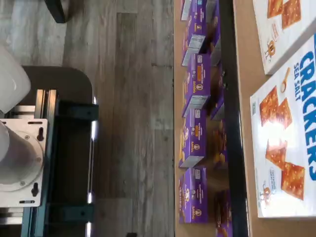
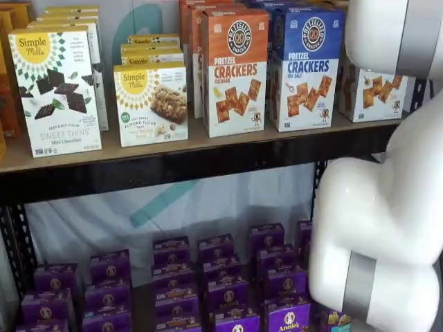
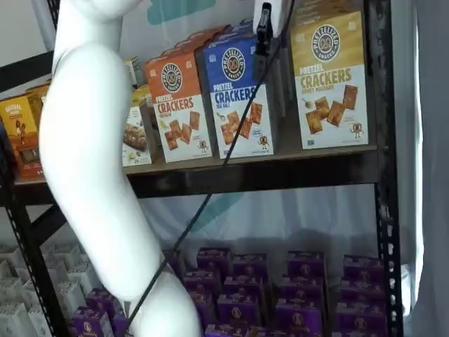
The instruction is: Retrieve the yellow and white box located on the top shelf, the sixth one from the left
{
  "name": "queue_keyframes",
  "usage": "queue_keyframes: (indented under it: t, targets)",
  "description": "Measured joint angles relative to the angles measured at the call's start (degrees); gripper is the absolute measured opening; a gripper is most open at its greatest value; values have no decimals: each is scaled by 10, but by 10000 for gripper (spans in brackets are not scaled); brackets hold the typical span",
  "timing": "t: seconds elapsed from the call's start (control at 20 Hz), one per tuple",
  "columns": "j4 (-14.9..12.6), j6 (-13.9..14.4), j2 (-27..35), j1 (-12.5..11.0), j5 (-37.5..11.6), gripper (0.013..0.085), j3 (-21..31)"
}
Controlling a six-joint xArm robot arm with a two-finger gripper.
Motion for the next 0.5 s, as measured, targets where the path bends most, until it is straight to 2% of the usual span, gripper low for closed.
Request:
queue_keyframes:
  t: [0.15,0.3,0.4,0.5]
  targets:
    - [-23,-2,-15,11,-12,850,13]
    - [-25,-2,-31,11,-19,850,28]
    - [-13,-3,-41,5,-28,850,39]
    - [16,-3,-45,-11,-32,850,41]
